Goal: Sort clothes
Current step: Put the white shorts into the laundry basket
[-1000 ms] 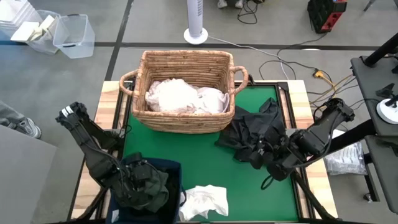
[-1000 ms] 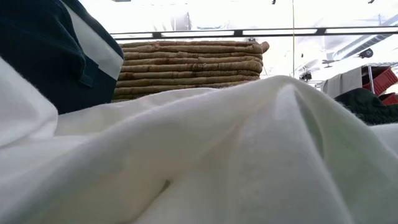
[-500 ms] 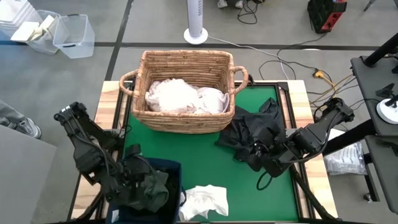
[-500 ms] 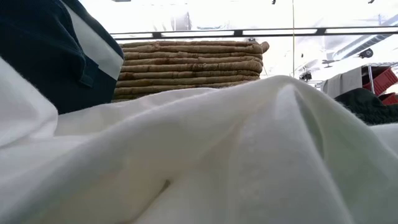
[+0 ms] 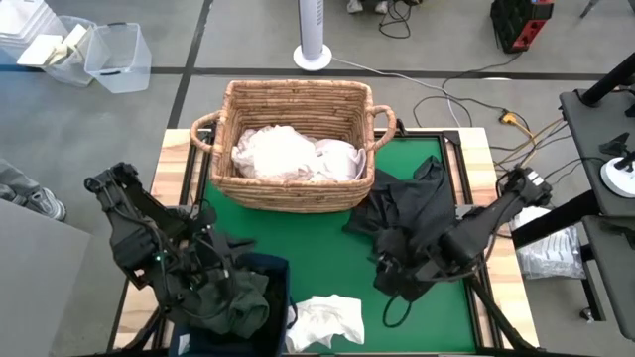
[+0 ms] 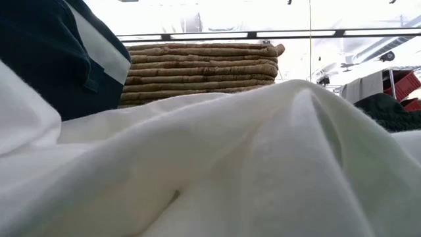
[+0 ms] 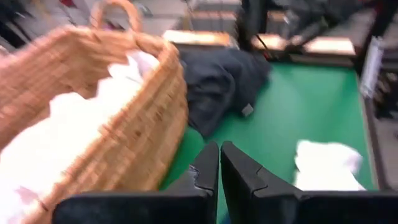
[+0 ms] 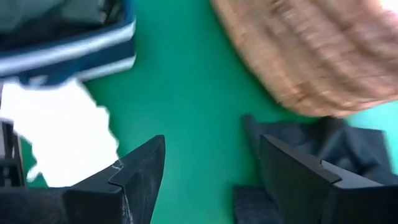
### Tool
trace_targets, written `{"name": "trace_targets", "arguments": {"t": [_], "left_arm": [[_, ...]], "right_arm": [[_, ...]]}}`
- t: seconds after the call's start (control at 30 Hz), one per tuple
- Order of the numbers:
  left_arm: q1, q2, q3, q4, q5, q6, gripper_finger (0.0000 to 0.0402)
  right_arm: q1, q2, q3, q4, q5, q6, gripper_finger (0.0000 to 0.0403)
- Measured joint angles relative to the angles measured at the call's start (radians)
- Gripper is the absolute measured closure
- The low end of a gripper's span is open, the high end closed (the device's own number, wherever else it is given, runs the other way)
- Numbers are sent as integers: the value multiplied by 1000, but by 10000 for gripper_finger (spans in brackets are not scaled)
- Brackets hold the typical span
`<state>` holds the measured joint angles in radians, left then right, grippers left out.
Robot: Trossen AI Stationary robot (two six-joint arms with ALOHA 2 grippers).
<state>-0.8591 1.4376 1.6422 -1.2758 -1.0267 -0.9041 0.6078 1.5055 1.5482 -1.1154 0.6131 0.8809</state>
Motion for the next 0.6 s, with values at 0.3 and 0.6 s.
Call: {"name": "trace_targets", "arguments": {"t": [0.3,0.6], "left_arm": [[18,-1,0,2,-109,2,401],[20,-1,0,2,-109,2,401]], "right_arm": [[-18,170,-1,120,-127,-190,140],[-40,272,-38,389,-268,-359,152]]}}
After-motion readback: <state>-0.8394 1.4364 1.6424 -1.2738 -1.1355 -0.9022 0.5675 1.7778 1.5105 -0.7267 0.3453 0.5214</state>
